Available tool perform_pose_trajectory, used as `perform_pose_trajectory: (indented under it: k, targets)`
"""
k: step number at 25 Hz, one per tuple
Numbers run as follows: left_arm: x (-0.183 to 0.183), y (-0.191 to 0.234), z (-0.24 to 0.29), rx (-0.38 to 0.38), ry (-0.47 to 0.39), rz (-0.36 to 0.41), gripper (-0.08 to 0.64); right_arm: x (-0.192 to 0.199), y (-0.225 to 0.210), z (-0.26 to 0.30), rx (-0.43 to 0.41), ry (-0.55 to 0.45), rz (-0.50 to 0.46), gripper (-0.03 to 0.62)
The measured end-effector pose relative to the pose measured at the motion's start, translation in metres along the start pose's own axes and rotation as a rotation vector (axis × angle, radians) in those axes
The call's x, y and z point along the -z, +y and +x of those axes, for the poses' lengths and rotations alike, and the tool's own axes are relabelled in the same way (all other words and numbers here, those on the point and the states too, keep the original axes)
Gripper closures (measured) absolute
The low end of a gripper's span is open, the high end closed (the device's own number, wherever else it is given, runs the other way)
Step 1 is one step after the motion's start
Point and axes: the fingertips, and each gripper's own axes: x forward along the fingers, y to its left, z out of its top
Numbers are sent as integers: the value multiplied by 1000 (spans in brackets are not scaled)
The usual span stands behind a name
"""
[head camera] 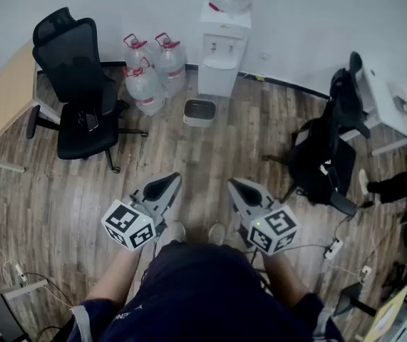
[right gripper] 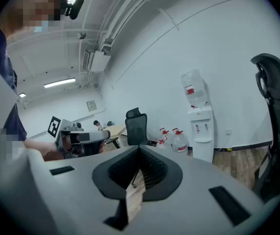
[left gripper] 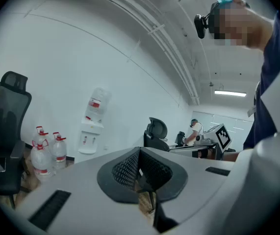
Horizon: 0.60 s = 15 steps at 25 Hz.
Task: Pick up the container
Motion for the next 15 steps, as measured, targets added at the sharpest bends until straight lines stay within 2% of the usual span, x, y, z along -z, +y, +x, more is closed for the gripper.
perform_pose_trajectory:
  k: [9,15]
  targets:
    - [7,-9,4,-6,4,-5,535,0,-6,-8,-1,-25,32,575]
    - [19,-19,16,-30,15,-18,535,17,-23,-23,-21,14,54,575]
